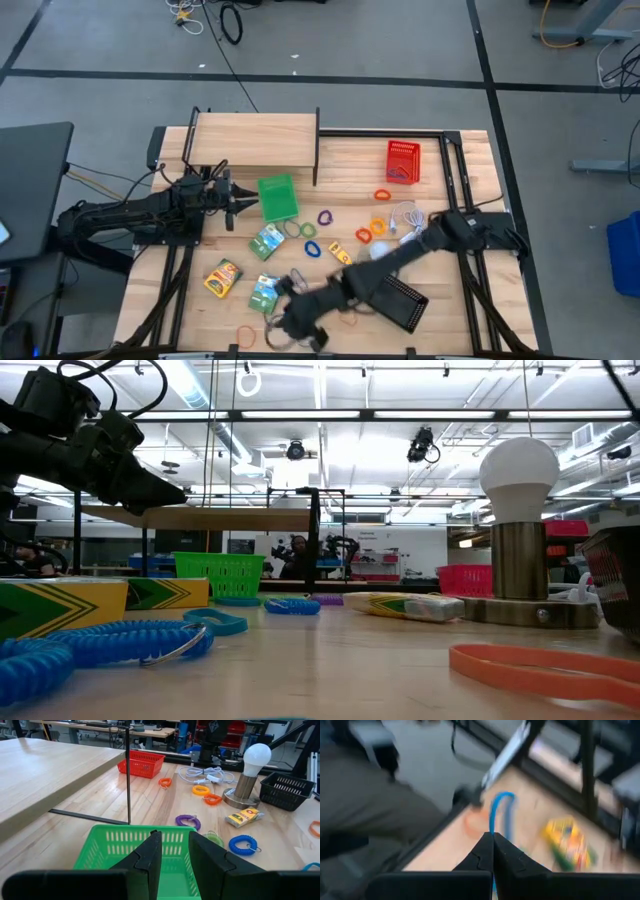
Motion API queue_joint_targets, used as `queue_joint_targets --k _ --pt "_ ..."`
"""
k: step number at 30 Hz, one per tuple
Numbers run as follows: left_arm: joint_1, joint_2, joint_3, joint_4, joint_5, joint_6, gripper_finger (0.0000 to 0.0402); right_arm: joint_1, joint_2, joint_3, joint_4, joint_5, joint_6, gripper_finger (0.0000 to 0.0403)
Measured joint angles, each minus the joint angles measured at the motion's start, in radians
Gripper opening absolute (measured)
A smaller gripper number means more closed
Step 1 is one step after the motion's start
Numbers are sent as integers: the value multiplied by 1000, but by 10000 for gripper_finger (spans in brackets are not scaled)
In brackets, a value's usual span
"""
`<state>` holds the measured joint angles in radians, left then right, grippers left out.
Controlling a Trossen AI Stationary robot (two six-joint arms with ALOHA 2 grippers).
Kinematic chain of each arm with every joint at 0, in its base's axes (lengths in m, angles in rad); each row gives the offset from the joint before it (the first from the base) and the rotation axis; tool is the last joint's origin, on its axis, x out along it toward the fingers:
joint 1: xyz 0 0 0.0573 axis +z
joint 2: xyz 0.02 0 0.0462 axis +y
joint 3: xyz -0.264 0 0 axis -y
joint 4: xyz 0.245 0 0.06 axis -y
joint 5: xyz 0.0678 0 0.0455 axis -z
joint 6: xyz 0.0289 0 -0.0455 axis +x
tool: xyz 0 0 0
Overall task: Pick & Place Office Desk Supplies
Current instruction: Put the blue rubber band into the red basket
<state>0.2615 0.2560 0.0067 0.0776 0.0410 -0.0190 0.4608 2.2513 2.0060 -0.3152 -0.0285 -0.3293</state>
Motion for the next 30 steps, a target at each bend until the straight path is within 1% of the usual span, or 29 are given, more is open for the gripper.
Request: queue_joint_targets --k 2,4,9,14,18,23,27,30 --pt "0 0 0 -1 0 3 104 -46 0 0 74 -91 -46 0" --pt "0 0 0 -5 0 4 104 -91 0 0 129 -149 -78 0" --pt "0 0 0 -25 0 10 104 -194 -23 0 151 -203 -133 0" --pt "0 0 0 -32 -1 12 104 -272 -60 -1 162 -288 -159 0" --pt "0 0 0 -35 -1 12 104 -323 -89 -1 281 -303 -158 0" --pt "0 0 0 -35 -12 7 104 -402 -117 -1 553 -303 -104 0" --pt "0 0 0 -37 -16 -10 104 -469 -161 1 594 -303 -68 0" --pt "0 0 0 -39 -16 -14 104 -506 -174 0 538 -321 -69 0"
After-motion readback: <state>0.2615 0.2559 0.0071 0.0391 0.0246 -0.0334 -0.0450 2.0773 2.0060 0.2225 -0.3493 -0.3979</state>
